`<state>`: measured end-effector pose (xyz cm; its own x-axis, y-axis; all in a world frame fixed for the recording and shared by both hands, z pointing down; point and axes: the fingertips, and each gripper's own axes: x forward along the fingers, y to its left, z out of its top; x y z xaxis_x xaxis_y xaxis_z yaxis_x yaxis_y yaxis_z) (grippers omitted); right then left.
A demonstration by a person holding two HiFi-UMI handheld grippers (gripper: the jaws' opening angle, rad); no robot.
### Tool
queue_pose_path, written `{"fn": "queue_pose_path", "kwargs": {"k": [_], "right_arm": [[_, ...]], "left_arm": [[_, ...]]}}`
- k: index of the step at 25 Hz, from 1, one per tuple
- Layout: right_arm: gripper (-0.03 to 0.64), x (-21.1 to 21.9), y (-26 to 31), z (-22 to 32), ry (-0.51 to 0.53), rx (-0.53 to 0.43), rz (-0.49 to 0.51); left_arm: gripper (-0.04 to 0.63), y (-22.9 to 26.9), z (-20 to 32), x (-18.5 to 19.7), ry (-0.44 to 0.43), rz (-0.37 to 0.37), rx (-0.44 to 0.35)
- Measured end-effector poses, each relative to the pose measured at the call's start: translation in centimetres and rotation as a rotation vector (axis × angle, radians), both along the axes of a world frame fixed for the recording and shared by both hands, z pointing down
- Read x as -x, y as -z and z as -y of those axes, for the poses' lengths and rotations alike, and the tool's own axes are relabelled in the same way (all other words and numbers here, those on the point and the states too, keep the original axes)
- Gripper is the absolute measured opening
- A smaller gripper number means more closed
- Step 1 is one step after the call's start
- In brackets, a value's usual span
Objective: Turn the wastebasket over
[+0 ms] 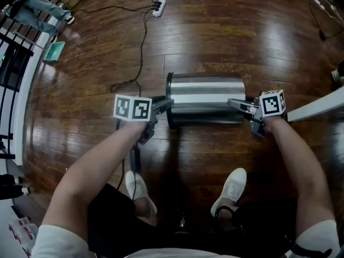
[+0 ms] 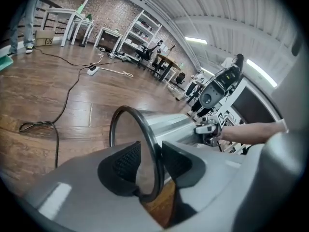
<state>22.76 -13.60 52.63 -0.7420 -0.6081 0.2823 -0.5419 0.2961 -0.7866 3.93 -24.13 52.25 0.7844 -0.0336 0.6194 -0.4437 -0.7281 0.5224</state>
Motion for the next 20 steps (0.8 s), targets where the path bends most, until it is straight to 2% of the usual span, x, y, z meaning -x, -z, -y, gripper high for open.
{"fn": "queue_pose_path", "kwargs": {"k": [4,7,9,13,16,20], "right_arm": [[0.147,-1.6,-0.4,-0.8,-0.022,0.044,-0.098],[0.12,-2.8,-0.1,-2.0,-0.006,0.051,-0.136],[0.071,-3.5,0.1,-2.5,-0.003,0.046,-0.15],[0.057,-3.3,-0.2,-3.0,0.011,0.065,-0.14],[0.055,-3.0,-0.7,-3.3,0.039,0.088,-0.144],[0.066,-2.1,-0.8,-2.8,0.061,0.082,-0.166]], "left_arm": [[0.118,0.4,0.8,-0.1,0.059,-0.071,0.056],[0.078,0.6,0.9,-0.2,0.069,-0.125,0.104],[0.074,0.7,1.0,-0.1,0.059,-0.137,0.115],[0.061,0.5,0.8,-0.1,0.037,-0.132,0.158],[0.055,1.1,0.9,-0.1,0.034,-0.136,0.152],[0.055,5.7,1.5,-0.3,0.008,-0.192,0.098]]}}
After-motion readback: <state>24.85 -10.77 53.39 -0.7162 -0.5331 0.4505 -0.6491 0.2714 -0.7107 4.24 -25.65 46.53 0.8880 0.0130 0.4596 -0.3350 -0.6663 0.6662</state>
